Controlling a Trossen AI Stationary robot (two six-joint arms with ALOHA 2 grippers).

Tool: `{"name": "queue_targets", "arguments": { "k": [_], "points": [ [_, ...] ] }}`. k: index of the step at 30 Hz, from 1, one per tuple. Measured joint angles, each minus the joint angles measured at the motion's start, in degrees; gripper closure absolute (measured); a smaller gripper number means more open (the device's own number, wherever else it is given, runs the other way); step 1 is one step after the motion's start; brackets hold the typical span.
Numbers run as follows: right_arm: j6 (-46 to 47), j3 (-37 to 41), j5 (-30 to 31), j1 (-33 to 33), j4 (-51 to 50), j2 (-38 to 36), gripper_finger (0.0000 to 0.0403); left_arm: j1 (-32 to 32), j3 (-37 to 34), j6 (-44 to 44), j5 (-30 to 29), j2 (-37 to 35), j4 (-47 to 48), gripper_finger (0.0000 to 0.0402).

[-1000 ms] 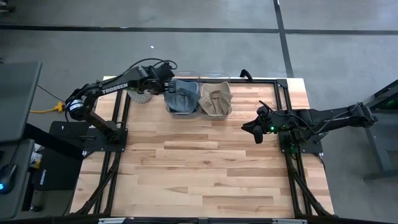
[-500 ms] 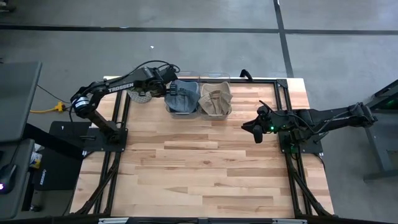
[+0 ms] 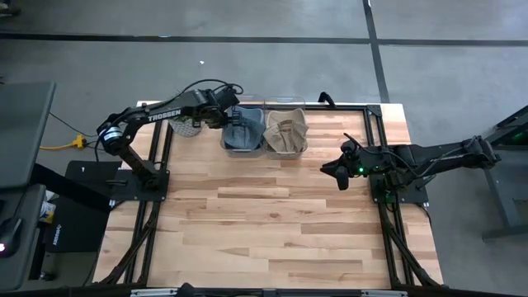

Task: Pick & Place hat
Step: Put the gray cap into the left transparent bin

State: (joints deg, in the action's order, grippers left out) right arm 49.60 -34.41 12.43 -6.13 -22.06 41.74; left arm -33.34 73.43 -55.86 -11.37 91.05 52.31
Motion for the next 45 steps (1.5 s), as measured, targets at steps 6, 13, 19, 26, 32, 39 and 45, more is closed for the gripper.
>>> {"name": "queue_targets", "arguments": {
  "k": [6, 13, 19, 26, 32, 39, 45],
  "points": [
    [0.5, 0.0, -0.6, 0.0, 0.0, 0.0, 0.0298, 0.0, 0.0, 0.1, 0.3, 2.6, 0.5, 0.0401],
    [0.5, 0.0, -1.3, 0.0, 0.0, 0.0, 0.0298, 0.0, 0.0, 1.0, 0.4, 6.3, -1.8, 0.0401],
    [0.5, 0.0, -1.7, 0.0, 0.0, 0.0, 0.0298, 0.0, 0.0, 0.9, 0.8, 6.3, -2.2, 0.0401],
    [0.5, 0.0, -1.7, 0.0, 0.0, 0.0, 0.0298, 0.0, 0.0, 0.1, -2.5, 3.3, 3.0, 0.0402],
    [-0.5, 0.0, -1.7, 0.0, 0.0, 0.0, 0.0298, 0.0, 0.0, -0.1, -5.4, 0.4, 4.3, 0.0402],
    [-0.7, 0.0, -1.3, 0.0, 0.0, 0.0, 0.0298, 1.0, 0.0, 1.2, 6.7, -2.1, -4.0, 0.0402],
    [-0.9, 0.0, -1.4, 0.0, -0.3, 0.0, 0.0298, 3.9, 0.1, -0.5, 5.0, -1.4, -6.4, 0.0402]
  ]
}}
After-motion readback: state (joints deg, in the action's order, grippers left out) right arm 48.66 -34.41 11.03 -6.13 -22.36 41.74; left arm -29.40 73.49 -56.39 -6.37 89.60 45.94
